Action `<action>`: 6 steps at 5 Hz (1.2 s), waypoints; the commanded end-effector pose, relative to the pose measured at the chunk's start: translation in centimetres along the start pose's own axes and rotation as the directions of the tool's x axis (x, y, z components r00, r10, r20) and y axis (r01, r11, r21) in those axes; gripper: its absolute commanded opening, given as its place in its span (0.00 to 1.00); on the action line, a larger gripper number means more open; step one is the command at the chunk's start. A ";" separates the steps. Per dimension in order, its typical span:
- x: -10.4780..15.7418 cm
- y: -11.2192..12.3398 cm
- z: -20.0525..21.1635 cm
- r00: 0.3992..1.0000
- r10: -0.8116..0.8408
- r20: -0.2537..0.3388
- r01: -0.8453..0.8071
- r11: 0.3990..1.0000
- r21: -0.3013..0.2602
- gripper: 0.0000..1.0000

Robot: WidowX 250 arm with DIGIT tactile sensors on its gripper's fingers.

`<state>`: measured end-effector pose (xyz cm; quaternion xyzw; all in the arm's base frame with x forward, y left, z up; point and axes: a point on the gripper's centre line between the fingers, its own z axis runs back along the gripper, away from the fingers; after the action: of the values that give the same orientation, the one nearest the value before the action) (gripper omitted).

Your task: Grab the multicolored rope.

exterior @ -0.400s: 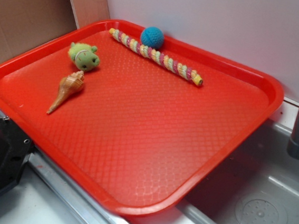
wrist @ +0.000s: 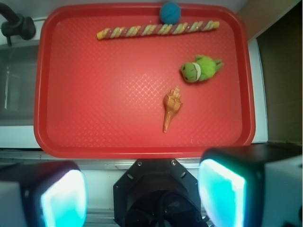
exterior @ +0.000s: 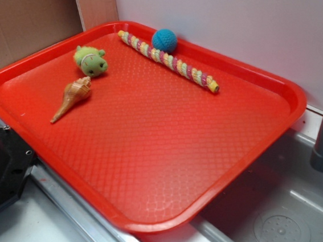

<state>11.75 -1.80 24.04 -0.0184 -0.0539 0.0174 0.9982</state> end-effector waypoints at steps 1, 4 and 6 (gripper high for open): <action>4.0 0.5 -1.1 0.939 0.341 0.040 -0.341 0.940 0.001 1.00; 11.8 1.1 -6.9 0.580 0.803 0.139 -0.807 0.589 -0.038 1.00; 15.5 2.2 -14.1 0.339 0.931 0.131 -0.939 0.344 -0.016 1.00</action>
<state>28.34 -0.58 9.89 0.0051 -0.0679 0.5834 0.8093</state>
